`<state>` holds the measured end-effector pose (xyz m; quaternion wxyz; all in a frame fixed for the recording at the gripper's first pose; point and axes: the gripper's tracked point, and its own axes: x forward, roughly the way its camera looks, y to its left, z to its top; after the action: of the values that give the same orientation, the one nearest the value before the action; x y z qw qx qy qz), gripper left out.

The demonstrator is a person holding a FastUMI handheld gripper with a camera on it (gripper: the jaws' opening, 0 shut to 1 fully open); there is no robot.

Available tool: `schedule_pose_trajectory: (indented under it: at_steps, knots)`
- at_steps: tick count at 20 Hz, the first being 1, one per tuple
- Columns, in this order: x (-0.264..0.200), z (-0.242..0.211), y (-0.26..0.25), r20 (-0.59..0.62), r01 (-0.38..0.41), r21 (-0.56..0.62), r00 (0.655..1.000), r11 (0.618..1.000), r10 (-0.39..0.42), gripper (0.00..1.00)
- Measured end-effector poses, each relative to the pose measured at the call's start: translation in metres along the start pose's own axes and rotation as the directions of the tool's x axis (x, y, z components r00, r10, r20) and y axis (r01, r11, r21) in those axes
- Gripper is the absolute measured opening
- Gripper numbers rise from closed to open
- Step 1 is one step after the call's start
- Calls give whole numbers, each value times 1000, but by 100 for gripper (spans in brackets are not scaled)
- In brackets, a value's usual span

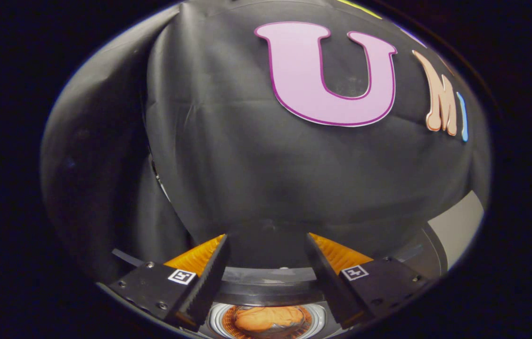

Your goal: Put the clothes into the washing machine and then close the washing machine lid.

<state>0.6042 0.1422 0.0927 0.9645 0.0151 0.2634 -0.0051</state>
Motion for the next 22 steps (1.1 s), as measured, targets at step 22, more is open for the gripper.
schedule_pose_trajectory:
  at_steps: [22]
  knots:
    - [-37, -28, 4, 35, -70, -7, 997, 998, 70, 96]
